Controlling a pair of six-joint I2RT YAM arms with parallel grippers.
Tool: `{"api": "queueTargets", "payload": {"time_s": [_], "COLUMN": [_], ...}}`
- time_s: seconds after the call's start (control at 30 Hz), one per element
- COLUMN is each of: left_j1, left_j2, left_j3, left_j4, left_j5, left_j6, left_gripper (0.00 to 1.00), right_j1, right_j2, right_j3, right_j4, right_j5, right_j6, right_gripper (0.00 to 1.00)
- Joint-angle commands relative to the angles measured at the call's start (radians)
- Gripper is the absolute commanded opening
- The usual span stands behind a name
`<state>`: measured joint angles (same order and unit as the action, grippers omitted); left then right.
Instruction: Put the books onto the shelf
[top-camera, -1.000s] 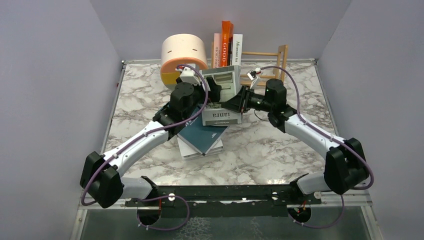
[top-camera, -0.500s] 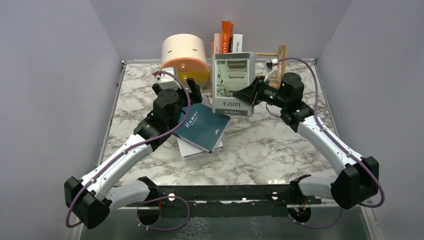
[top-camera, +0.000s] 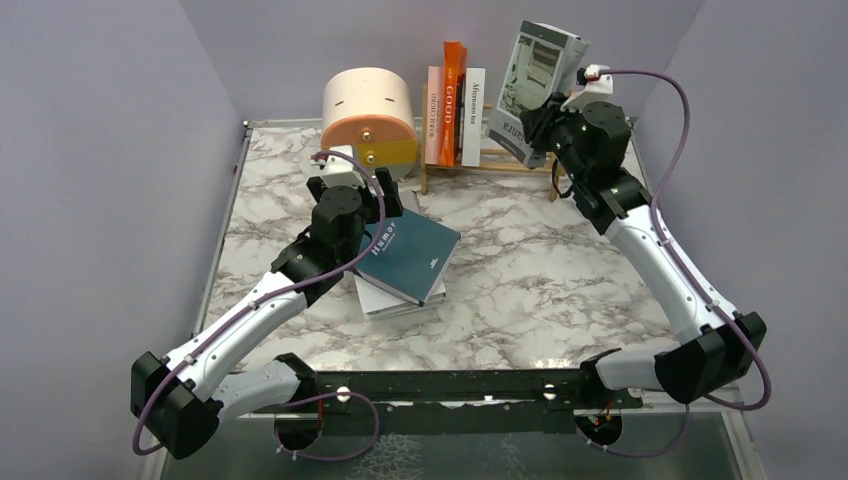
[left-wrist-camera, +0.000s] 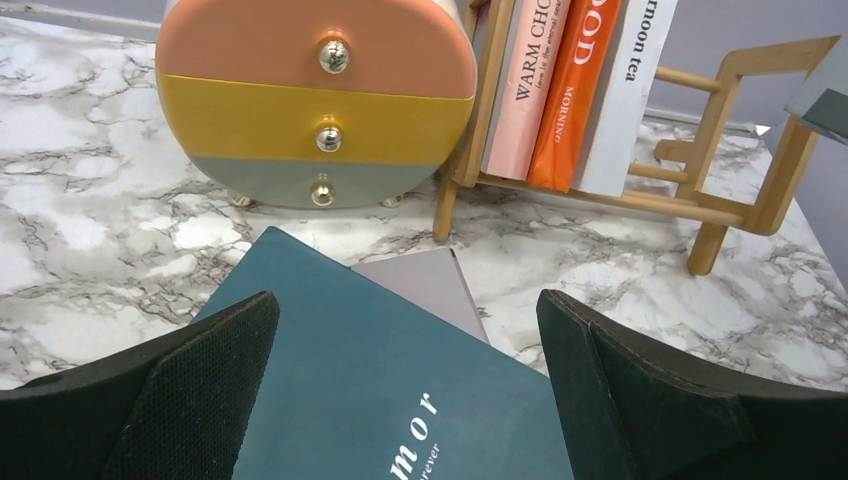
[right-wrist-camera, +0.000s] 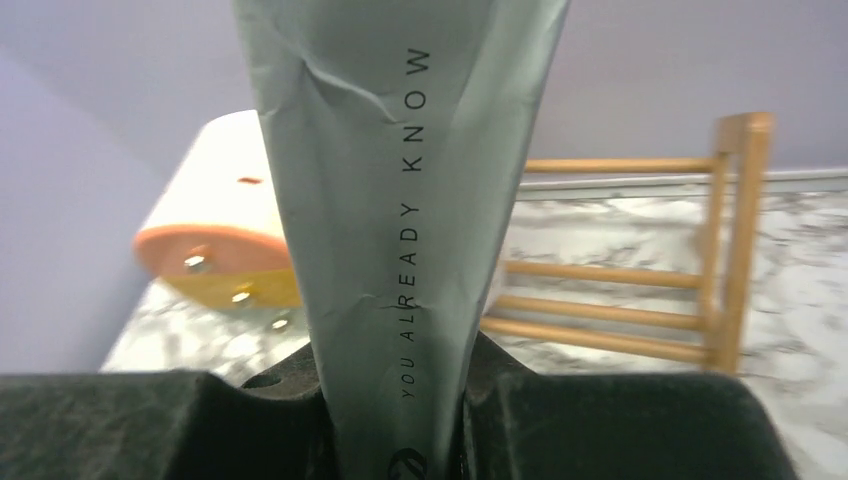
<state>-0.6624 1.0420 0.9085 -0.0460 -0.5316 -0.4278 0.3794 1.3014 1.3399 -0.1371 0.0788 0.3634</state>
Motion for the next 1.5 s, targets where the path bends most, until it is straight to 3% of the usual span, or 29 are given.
{"api": "queueTargets", "payload": {"time_s": [0.0, 0.63, 1.17, 1.47], "left_j1": [-0.002, 0.009, 0.043, 0.068], "left_j2": [0.019, 0.1, 0.133, 0.121], "left_j3": [0.002, 0.02, 0.03, 0.011], "left_j4": [0.015, 0.032, 0.044, 0.045], "left_j5": [-0.002, -0.008, 0.038, 0.055], "left_j6": [0.025, 0.05, 0.051, 0.043], "left_gripper": [0.99, 0.99, 0.99, 0.99], "right_j1": [-0.005, -0.01, -0.012, -0.011], "right_j2": [0.09, 0.577, 0.804, 0.833], "right_j3": [0.06, 0.256, 0.399, 0.414], "right_j4": [0.005, 0.104, 0.127, 0.118], "right_j5": [0.258, 0.331, 0.226, 0.138], "right_j6": [-0.098, -0.183, -0.127, -0.056], "right_gripper": [0.03, 0.01, 0.01, 0.04]}}
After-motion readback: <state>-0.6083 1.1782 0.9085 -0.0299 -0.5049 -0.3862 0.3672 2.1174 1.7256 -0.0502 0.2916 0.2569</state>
